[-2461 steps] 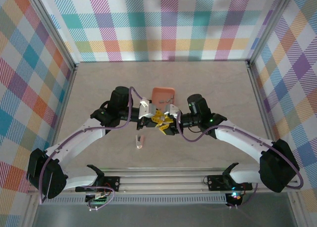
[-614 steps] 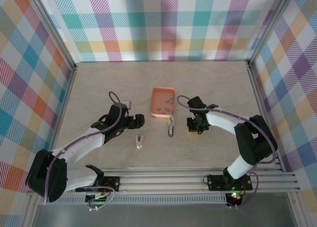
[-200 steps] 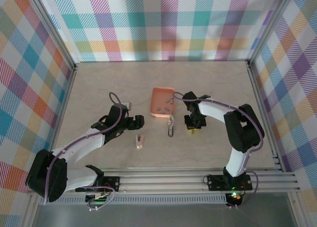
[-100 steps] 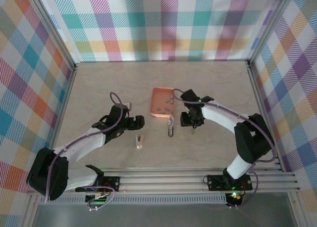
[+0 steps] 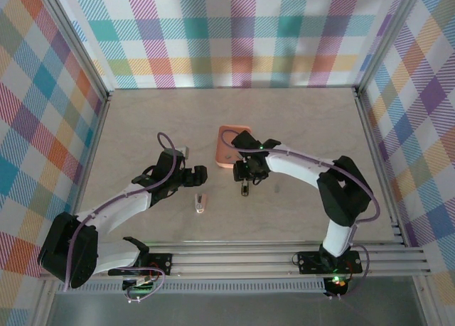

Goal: Load the staples into the stapler

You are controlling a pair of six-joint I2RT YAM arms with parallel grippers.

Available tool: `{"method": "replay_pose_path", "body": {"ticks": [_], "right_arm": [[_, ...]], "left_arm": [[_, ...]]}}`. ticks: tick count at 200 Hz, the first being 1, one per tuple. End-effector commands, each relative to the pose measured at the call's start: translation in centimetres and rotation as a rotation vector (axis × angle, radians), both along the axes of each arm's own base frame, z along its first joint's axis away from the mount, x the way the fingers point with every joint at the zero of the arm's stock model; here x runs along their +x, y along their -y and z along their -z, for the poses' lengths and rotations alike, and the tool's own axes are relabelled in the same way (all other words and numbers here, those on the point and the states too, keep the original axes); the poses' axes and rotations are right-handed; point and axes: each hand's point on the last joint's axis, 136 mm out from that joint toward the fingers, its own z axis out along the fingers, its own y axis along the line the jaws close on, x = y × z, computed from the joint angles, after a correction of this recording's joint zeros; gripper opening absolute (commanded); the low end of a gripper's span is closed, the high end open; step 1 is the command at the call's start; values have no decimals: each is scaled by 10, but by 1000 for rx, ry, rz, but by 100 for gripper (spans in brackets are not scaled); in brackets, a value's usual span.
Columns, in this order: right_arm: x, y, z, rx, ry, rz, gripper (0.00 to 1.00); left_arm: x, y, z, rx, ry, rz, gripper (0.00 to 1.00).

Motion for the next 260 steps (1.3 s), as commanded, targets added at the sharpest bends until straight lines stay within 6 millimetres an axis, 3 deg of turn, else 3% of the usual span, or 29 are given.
{"method": "replay_pose_path", "body": {"ticks": [1,45,91,151,170,198,227,260], "right_arm": [[15,-6,0,-14,31,23,55],[28,-11,9,-37,48,22,51],[32,-7,17,-71,65,20,38],[31,-14,5,-15,120,-105,23],[27,-20,-10,49,162,-226,23],[12,-32,-45,161,252,-486,23],[-24,-48,-90,313,374,-848,23],[-57,-59,-129,461,453,-1127,23]], "left_arm": [[-1,-1,-4,-6,21,-9,92],[-1,-2,-4,-2,24,-15,92],[-1,-3,-3,0,22,-17,92],[-1,-1,-2,7,28,3,92],[-2,6,-9,-5,56,60,92],[-13,41,-33,-94,175,316,91],[-40,78,-68,-176,349,650,85],[-68,93,-75,-129,423,942,81]]}}
